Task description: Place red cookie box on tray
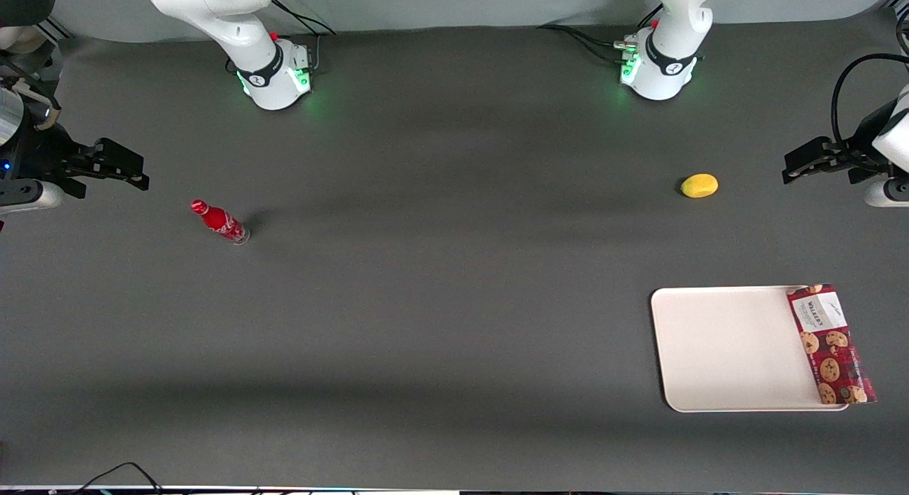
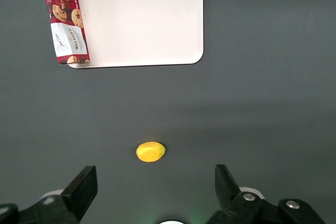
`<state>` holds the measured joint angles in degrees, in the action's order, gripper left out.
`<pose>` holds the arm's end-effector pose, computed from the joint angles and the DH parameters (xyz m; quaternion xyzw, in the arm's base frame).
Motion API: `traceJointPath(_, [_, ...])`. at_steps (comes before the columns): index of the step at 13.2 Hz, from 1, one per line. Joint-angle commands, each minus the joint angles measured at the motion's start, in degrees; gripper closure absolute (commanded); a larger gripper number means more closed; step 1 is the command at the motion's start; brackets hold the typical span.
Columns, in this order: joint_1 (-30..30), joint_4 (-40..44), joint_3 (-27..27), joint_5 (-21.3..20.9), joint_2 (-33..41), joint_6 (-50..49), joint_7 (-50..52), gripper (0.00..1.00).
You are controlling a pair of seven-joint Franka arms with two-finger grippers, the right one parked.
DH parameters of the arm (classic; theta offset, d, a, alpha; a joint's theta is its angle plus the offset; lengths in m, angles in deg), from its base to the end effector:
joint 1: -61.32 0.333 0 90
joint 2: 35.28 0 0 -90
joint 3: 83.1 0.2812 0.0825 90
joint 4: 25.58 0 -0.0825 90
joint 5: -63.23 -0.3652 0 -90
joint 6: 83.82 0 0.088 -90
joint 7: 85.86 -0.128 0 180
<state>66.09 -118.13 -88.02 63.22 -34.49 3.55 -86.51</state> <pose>0.5241 -0.0016 0.5522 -0.9992 0.0069 0.0383 0.0005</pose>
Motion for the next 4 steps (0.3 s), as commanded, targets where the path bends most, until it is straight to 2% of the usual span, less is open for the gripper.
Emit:
traceJointPath(1, [-0.7, 0.9, -0.1, -0.8, 0.2, -1.4, 1.4, 0.00])
traceJointPath(4, [-0.7, 1.4, -0.1, -0.7, 0.0, -1.4, 1.4, 0.00])
